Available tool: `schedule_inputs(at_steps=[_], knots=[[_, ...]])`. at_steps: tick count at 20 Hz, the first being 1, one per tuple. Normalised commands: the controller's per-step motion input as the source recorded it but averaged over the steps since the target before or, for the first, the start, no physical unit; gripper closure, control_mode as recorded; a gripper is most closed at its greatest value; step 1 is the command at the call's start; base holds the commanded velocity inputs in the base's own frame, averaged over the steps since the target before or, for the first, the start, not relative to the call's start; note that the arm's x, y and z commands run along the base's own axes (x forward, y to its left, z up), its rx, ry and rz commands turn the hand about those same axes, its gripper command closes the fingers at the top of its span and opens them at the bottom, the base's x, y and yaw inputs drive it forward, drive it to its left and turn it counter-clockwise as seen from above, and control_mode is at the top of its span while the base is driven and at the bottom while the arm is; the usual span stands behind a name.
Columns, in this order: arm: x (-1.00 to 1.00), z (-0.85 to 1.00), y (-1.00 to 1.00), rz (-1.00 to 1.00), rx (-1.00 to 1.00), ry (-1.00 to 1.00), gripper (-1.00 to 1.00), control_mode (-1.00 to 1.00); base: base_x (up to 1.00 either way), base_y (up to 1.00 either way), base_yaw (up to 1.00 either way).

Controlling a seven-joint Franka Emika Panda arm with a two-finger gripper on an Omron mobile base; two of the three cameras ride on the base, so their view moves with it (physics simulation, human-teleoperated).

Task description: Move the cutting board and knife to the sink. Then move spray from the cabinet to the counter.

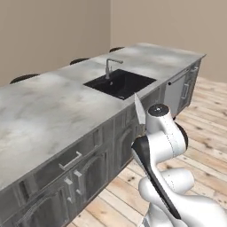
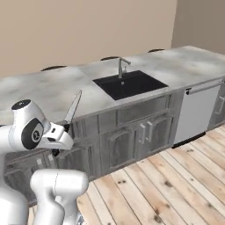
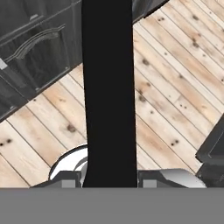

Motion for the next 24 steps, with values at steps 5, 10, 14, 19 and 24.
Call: schedule_inputs(at_steps=[5, 10, 14, 19, 24], knots=[[0.00, 0.00, 0.00, 0.00, 0.00, 0.00, 1.00, 1.00, 1.00, -0.45, 0.37], [0.00, 0.00, 0.00, 0.00, 0.00, 0.00, 1.00, 1.00, 1.00, -0.57, 0.38], [0.00, 0.00, 0.00, 0.00, 0.00, 0.00, 1.00, 1.00, 1.00, -0.73, 0.38], [0.00, 0.00, 0.00, 0.00, 0.00, 0.00, 1.00, 1.00, 0.99, -0.75, 0.45], [0.00, 0.00, 0.00, 0.00, 0.00, 0.00, 1.00, 1.00, 0.67, -0.95, 0.42]])
